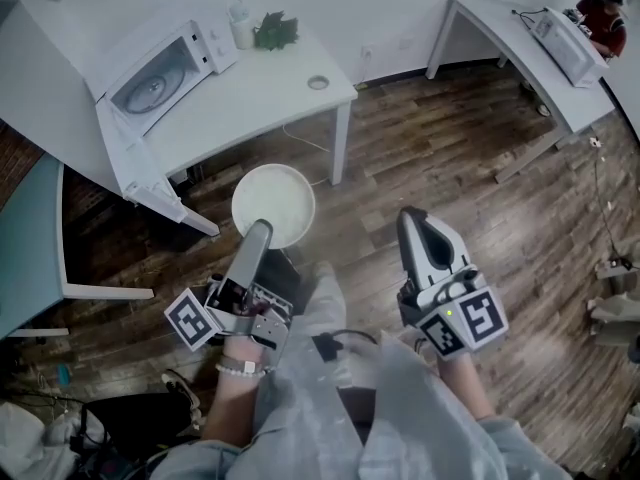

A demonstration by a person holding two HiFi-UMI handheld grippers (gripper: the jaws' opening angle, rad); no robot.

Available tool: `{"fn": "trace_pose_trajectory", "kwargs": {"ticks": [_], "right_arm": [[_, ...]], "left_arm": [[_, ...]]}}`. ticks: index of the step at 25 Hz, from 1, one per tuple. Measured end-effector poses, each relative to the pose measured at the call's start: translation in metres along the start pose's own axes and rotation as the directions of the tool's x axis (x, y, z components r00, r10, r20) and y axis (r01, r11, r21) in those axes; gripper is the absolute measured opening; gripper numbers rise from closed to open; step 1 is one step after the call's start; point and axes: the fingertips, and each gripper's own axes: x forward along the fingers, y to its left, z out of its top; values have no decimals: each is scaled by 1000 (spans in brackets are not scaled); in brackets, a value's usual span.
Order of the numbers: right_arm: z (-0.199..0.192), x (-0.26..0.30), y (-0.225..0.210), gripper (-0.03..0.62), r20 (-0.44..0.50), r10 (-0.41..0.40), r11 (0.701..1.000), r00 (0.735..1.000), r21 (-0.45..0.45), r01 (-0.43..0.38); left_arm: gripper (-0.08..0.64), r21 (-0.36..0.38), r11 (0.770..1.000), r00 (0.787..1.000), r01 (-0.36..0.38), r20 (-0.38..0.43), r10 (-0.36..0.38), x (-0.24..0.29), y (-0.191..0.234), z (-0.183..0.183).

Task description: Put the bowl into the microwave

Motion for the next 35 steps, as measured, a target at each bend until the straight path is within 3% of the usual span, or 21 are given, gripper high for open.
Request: {"fn": "trace_pose_trajectory", "kwargs": {"ticks": [19,28,35], "right_arm": [[11,140,-72,-6,-76,17,997,997,-68,-23],[9,226,-72,-5,-86,118,990,989,-71,-124],[9,263,-52,-5,-95,193,978,977,-61,-199]], "left_arm": [[236,-2,1000,1000,-4,12,4,119,55,94],[236,50,999,996,-16,87,12,135,73,155],[236,63,997,990,-36,138,27,131,78,185]]}}
